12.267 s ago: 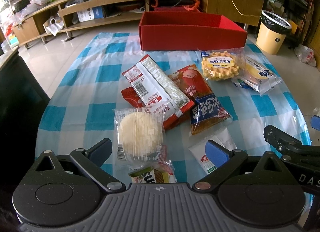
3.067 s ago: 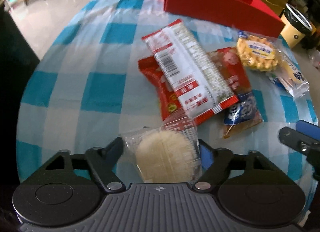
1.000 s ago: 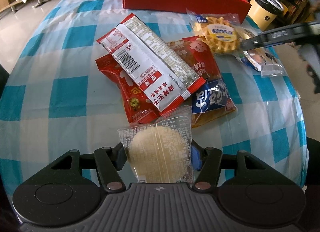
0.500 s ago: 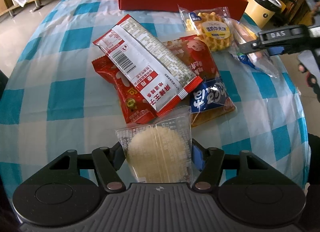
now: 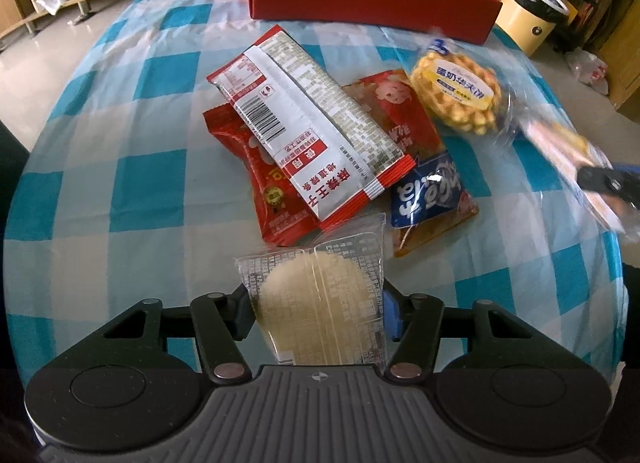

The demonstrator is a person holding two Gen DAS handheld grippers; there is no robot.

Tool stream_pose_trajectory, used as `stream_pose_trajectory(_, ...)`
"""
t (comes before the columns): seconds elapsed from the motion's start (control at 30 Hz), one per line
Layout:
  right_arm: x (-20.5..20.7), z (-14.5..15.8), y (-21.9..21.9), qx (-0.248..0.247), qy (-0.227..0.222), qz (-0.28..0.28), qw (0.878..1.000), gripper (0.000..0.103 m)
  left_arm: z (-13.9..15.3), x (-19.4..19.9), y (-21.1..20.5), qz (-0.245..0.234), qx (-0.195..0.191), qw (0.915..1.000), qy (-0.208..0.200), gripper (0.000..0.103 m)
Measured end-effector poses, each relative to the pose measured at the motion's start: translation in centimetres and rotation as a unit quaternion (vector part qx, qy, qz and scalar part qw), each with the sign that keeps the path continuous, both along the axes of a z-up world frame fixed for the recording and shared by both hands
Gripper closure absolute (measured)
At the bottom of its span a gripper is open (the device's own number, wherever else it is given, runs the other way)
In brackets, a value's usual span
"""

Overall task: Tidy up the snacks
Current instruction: 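Grasp the round bun in clear wrap with the left tool while the right tool grasps the toast bread pack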

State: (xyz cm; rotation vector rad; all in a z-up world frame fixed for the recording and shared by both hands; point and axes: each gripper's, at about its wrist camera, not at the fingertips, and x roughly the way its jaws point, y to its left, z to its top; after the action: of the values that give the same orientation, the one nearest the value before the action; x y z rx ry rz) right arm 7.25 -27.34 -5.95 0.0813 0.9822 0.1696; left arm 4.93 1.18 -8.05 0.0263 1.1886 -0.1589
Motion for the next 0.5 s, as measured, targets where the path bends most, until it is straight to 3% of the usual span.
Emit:
stream_pose_trajectory(0.27, -4.0, -0.6, 0.7, 0.04, 0.012, 0.006, 0.999, 0.043, -0.3, -0.7, -1.2, -0.029, 0.041, 0.9987, -0.01, 0.036)
stream_pose_trajectory(0.5, -6.2, -1.2, 2.3, 0.061, 0.015, 0.013, 0.998, 0.043, 1.0, -0.6, 0.6, 0.007, 0.008, 0.9999, -0.007, 0.038)
